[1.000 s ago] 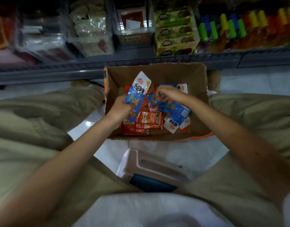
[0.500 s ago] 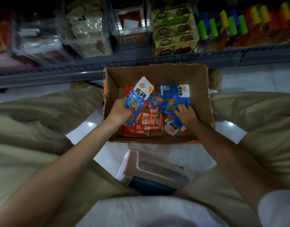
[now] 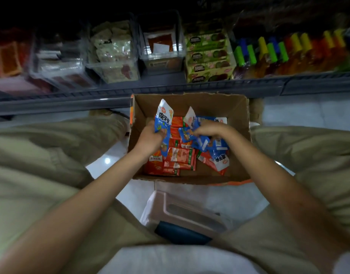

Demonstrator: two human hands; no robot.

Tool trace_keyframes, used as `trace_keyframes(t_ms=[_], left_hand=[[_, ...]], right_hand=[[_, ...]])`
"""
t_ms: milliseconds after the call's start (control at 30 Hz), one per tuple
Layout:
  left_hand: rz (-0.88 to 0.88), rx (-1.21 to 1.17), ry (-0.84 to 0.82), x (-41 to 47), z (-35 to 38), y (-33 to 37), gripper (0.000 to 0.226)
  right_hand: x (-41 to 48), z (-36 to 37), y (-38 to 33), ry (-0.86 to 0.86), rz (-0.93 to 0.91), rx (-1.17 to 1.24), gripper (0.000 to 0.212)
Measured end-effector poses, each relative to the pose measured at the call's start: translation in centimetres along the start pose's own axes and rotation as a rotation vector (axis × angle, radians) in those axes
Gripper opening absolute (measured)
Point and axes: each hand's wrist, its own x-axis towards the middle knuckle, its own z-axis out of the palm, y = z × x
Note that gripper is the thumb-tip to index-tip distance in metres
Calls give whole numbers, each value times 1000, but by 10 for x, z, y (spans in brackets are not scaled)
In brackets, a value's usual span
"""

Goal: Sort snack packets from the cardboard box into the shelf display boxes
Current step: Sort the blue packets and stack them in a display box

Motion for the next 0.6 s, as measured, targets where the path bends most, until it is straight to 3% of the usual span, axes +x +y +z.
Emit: trace_keyframes(t_ms=[67, 133, 233, 400, 600], left_hand=[[17, -35, 11, -2, 4, 4, 14], [44, -79, 87, -3, 7, 6, 23], [135, -183, 163, -5, 8, 14, 23], [250, -323, 97, -19, 16, 35, 32], [301, -483, 45, -30, 14, 73, 25]], right_hand=[[-17, -4, -27, -16, -52, 215, 8], [-34, -2, -52, 71, -112, 315, 21], [-62, 6, -80, 143, -189, 245, 44], [-91, 22, -98, 166, -392, 259, 76], [-114, 9, -103, 205, -526, 596, 47]])
